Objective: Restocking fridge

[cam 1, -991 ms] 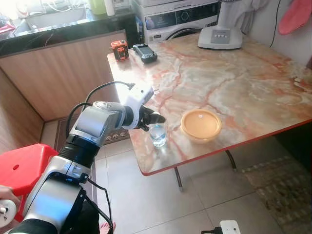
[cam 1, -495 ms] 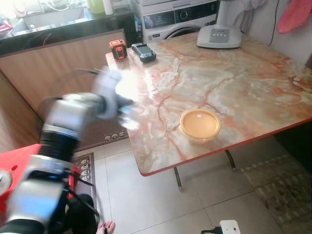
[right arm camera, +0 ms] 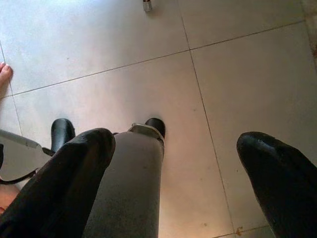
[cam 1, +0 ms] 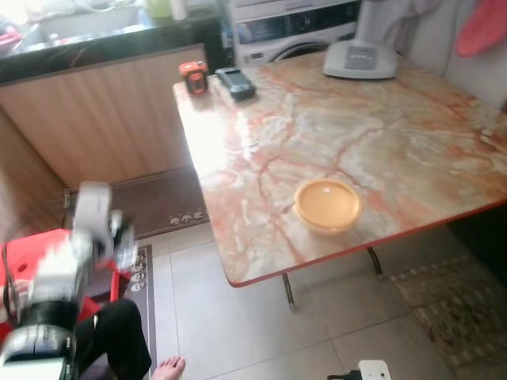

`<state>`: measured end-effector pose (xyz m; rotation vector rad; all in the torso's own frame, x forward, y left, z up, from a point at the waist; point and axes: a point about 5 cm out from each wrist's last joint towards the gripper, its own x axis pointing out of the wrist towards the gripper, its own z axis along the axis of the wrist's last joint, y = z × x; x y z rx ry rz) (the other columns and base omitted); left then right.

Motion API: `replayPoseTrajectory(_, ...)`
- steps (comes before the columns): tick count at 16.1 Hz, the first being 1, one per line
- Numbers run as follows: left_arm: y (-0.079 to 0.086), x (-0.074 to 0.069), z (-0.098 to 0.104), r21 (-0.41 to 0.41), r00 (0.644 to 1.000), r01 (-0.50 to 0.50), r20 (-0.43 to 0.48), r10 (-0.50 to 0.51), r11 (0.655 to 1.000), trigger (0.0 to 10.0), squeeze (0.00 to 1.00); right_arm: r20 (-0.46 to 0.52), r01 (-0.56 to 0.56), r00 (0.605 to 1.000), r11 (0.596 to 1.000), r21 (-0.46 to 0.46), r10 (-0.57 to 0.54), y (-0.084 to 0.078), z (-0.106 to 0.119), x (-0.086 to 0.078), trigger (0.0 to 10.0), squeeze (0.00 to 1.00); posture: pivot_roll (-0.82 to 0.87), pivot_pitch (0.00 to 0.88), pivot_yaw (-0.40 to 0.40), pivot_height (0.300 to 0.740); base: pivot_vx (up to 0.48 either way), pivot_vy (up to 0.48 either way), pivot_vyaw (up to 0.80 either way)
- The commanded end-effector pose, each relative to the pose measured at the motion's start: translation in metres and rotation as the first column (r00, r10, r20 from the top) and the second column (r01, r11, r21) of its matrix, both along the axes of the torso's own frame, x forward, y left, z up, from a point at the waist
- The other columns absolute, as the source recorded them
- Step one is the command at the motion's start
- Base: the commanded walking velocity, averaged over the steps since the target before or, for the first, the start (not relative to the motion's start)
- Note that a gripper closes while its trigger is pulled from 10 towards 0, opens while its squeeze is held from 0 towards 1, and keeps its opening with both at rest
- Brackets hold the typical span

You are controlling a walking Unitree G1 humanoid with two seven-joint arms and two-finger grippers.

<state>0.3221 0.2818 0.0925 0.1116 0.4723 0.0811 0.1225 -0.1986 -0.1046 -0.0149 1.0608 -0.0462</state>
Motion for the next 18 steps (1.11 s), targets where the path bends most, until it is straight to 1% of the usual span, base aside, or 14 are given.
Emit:
replayPoseTrajectory(1,0.010,-0.010,-0.013,-0.022,0.997,-0.064,0.037,0.065,0.998,10.0,0.00,-0.029,0.056,0.998,0.998,0.025,-0.055,0.006,-0.005,-0.013,10.0,0.00,-0.01,0.000,0.088,0.740,0.000,0.000,0.00)
replayPoseTrajectory(2,0.014,-0.022,-0.032,0.014,0.996,-0.083,-0.017,0.083,0.996,10.0,0.00,-0.026,0.065,0.998,0.998,0.022,-0.065,0.006,-0.005,-0.014,10.0,0.00,-0.01,0.000,0.090,0.740,0.000,0.000,0.00)
replayPoseTrajectory(3,0.016,-0.040,-0.057,0.057,0.992,-0.091,-0.081,0.095,0.994,10.0,0.00,-0.022,0.067,0.998,0.998,0.017,-0.067,0.006,-0.005,-0.013,10.0,0.00,-0.02,0.000,0.092,0.740,0.000,0.000,0.00)
replayPoseTrajectory(4,0.016,-0.045,-0.063,0.065,0.991,-0.093,-0.095,0.099,0.994,10.0,0.00,-0.021,0.072,0.997,0.997,0.016,-0.071,0.006,-0.005,-0.013,10.0,0.00,-0.02,0.000,0.092,0.740,0.000,0.000,0.00)
replayPoseTrajectory(6,0.016,-0.071,-0.093,0.102,0.974,-0.127,-0.177,0.144,0.987,10.0,0.00,-0.014,0.118,0.993,0.993,0.011,-0.118,0.004,-0.005,-0.014,10.0,0.00,-0.01,0.000,0.084,0.740,0.000,0.000,0.00)
replayPoseTrajectory(7,0.015,-0.078,-0.100,0.112,0.968,-0.125,-0.206,0.146,0.986,10.0,0.00,-0.012,0.127,0.992,0.992,0.008,-0.127,0.004,-0.005,-0.014,10.0,0.00,-0.01,0.000,0.083,0.740,0.000,0.000,0.00)
replayPoseTrajectory(8,0.005,-0.107,-0.128,0.122,0.938,-0.106,-0.319,0.140,0.987,10.0,0.00,0.007,0.169,0.986,0.986,0.005,-0.169,0.003,-0.004,-0.014,10.0,0.00,-0.01,0.000,0.083,0.740,0.000,0.000,0.00)
replayPoseTrajectory(9,0.001,-0.119,-0.138,0.105,0.921,-0.117,-0.360,0.147,0.988,10.0,0.00,0.022,0.190,0.981,0.982,0.002,-0.190,0.002,-0.004,-0.014,10.0,0.00,-0.01,0.000,0.084,0.740,0.000,0.000,0.00)
replayPoseTrajectory(10,-0.008,-0.135,-0.152,0.076,0.893,-0.131,-0.423,0.151,0.988,10.0,0.00,0.054,0.241,0.969,0.971,-0.007,-0.240,0.001,-0.003,-0.014,10.0,0.00,-0.02,0.000,0.091,0.740,0.000,0.000,0.00)
replayPoseTrajectory(11,-0.015,-0.147,-0.161,0.072,0.871,-0.113,-0.473,0.133,0.991,10.0,0.00,0.077,0.270,0.960,0.963,-0.012,-0.268,0.000,-0.002,-0.014,10.0,0.00,-0.04,0.000,0.095,0.740,0.000,0.000,0.00)
replayPoseTrajectory(12,-0.018,-0.150,-0.164,0.075,0.865,-0.099,-0.487,0.123,0.992,10.0,0.00,0.084,0.270,0.960,0.963,-0.015,-0.268,0.000,-0.001,-0.014,10.0,0.00,-0.04,0.000,0.095,0.740,0.000,0.000,0.00)
replayPoseTrajectory(14,-0.028,-0.163,-0.173,0.057,0.845,-0.101,-0.522,0.116,0.993,10.0,0.00,0.117,0.209,0.973,0.976,-0.061,-0.201,-0.001,0.001,-0.012,10.0,0.00,-0.04,0.000,0.087,0.740,0.000,0.000,0.00)
replayPoseTrajectory(16,-0.032,-0.166,-0.175,0.047,0.847,-0.099,-0.520,0.108,0.994,10.0,0.00,0.132,0.177,0.977,0.981,-0.078,-0.166,-0.002,0.002,-0.011,10.0,0.00,-0.03,0.005,0.083,0.740,0.000,0.000,0.00)
replayPoseTrajectory(18,-0.036,-0.166,-0.177,0.046,0.848,-0.071,-0.523,0.085,0.996,10.0,0.00,0.182,0.167,0.972,0.981,-0.100,-0.147,-0.004,0.005,-0.009,10.0,0.00,-0.03,0.010,0.082,0.740,0.000,0.000,0.00)
